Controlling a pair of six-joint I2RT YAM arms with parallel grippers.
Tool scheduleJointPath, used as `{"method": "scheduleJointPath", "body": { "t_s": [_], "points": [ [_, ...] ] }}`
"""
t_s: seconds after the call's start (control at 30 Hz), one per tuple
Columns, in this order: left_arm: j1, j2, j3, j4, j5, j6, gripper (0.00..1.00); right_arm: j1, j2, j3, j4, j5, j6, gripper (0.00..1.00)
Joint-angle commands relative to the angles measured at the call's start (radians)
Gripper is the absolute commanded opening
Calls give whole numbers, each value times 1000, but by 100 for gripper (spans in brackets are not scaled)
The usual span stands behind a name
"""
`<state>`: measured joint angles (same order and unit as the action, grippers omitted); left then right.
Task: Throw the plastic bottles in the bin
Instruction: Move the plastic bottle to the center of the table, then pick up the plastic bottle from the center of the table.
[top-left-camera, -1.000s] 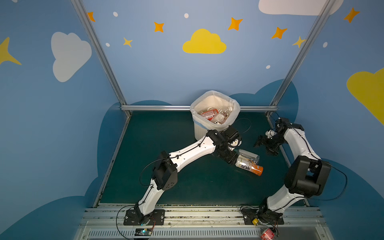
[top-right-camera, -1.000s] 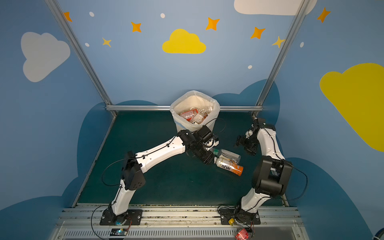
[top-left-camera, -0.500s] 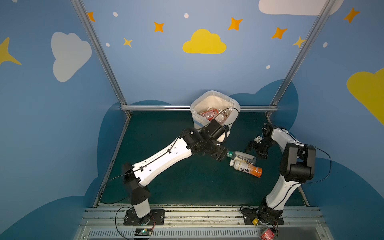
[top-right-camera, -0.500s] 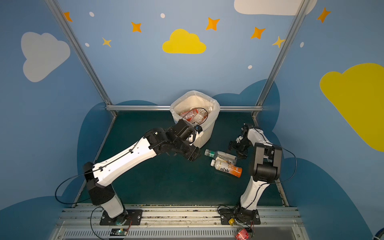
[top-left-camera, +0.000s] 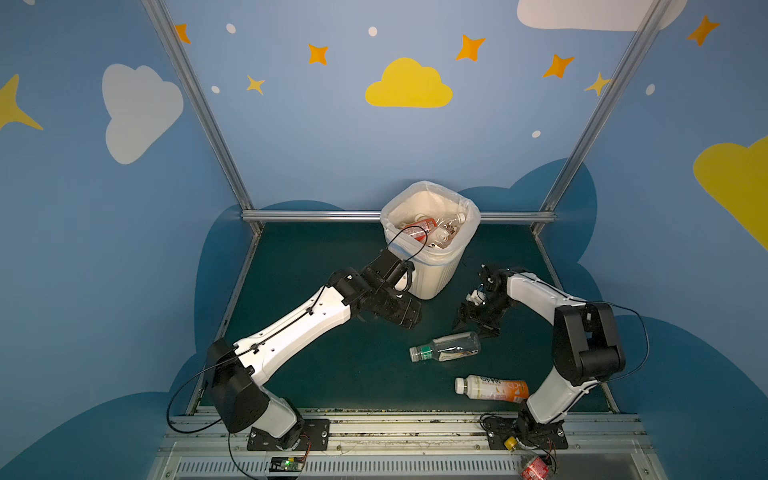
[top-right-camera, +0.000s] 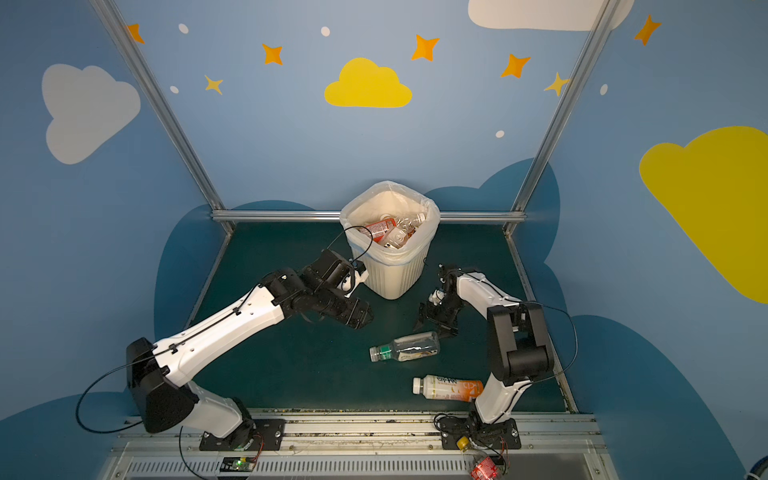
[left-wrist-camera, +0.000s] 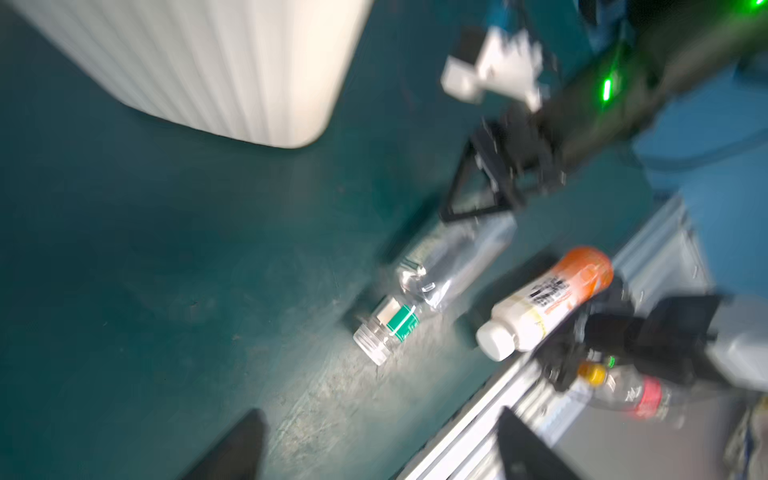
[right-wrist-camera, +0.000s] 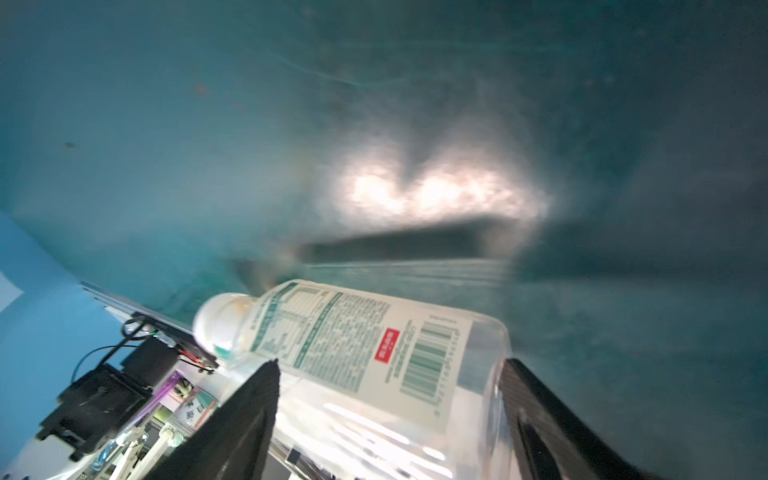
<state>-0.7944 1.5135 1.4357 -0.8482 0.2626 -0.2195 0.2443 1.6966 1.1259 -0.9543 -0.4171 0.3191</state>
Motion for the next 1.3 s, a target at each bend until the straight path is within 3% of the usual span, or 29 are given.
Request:
{"method": "scheduleJointPath", "body": {
  "t_s": [0.0,0.13,0.17,0.23,0.3,0.43,0.5,0.67,0.73,0.8,0.83,1.0,1.27],
  "points": [
    [-4,45,-13,-38,156,44,100,-19,-73,32,5,5,51,85],
    [-34,108,-10,-57,306,29,100,-61,-166,84,-46,25,45,85],
    [-47,117,-20,-21,374,-4,100,-67,-187,96,-59,32,42,85],
    [-92,127,-41,57,403,-68,100,-77,-217,114,-80,42,35,85],
    [-164,141,-40,69,282,-79,100,-79,-238,126,-90,57,29,85],
    [-351,182,26,-33,-191,-12,100,-80,-263,125,-92,75,27,85],
    [-380,201,62,-58,-227,-31,100,-83,-270,120,-88,79,25,85],
    [-378,262,115,-120,-240,-93,100,-94,-276,118,-59,74,18,85],
    [-325,300,128,-130,-118,-94,94,-99,-271,124,-44,68,19,85],
    [-262,333,130,-122,43,-74,77,-102,-264,137,-40,59,15,85],
    [-247,331,122,-105,67,-65,77,-102,-261,145,-39,58,10,85],
    [-243,328,144,-61,69,9,87,-121,-258,150,-40,58,-12,85],
    [-226,557,436,-206,-32,202,89,-185,-291,141,-64,52,-49,85]
  ]
}}
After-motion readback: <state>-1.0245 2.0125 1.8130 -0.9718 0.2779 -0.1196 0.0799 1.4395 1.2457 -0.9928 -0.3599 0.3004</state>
